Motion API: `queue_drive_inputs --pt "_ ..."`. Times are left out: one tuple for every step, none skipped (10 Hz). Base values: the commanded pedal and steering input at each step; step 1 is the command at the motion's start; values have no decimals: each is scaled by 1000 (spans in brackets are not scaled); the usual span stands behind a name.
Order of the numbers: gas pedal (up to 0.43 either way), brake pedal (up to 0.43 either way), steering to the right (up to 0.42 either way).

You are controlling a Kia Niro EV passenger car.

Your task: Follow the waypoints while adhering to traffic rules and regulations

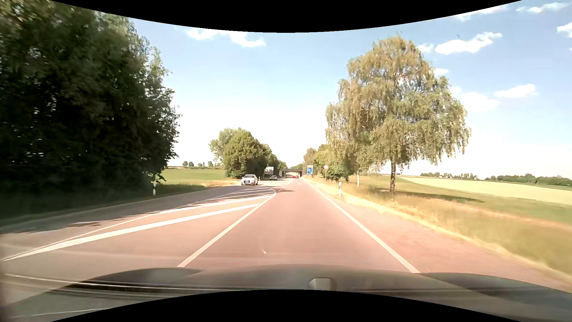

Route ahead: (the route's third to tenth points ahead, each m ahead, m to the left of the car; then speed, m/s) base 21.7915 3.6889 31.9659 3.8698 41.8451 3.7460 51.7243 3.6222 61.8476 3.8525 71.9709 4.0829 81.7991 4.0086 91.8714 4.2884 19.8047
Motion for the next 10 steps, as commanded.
queue_drive_inputs --pt "138 6 -4" --pt "79 6 -4" --pt "47 6 -4" --pt "0 6 -3" --pt "0 6 -2" --pt "0 6 1" --pt "0 6 1" --pt "0 6 1" --pt "0 6 1" --pt "0 6 0"
